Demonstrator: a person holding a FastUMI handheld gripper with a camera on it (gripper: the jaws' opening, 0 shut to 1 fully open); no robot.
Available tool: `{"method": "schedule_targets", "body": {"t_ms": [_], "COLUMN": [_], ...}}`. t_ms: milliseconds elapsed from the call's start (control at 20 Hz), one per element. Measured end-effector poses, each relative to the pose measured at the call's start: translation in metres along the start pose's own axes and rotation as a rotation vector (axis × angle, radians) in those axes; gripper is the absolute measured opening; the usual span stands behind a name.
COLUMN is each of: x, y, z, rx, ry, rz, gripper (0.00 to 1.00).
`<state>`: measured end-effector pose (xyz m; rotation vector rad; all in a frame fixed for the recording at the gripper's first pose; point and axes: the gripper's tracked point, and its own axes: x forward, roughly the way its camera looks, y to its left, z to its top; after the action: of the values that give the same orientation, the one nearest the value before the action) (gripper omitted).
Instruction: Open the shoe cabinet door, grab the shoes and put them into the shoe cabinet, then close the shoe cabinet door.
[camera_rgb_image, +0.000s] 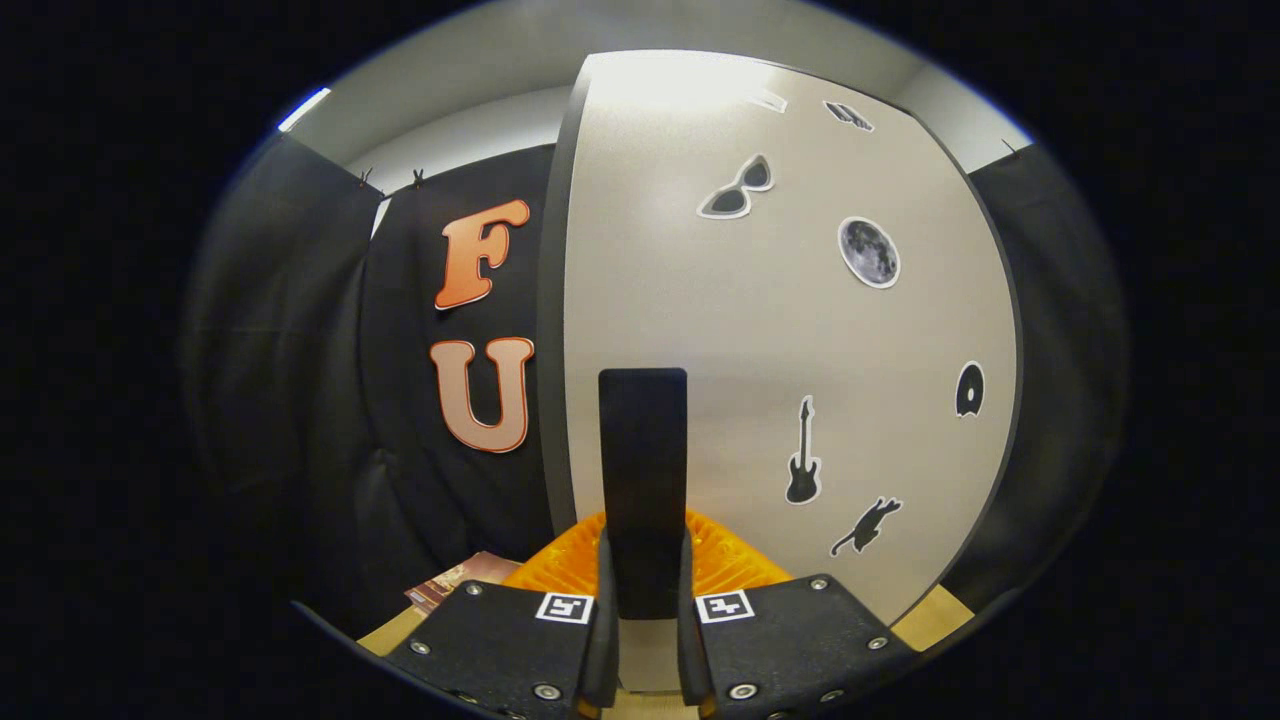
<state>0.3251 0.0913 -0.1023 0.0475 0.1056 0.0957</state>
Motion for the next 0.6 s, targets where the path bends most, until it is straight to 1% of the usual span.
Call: {"method": "schedule_targets", "body": {"t_ms": [250, 350, 600], "x": [-0.034, -0.049, -0.086], "y": [-0.004, -0.007, -0.023], "z": [0.001, 0.000, 0.000], "rx": [0.008, 0.015, 0.009], "ry": [-0.008, 0.003, 0.020], "rz": [0.043, 0.045, -0.008], "gripper": [0.23, 0.23, 0.23]}}
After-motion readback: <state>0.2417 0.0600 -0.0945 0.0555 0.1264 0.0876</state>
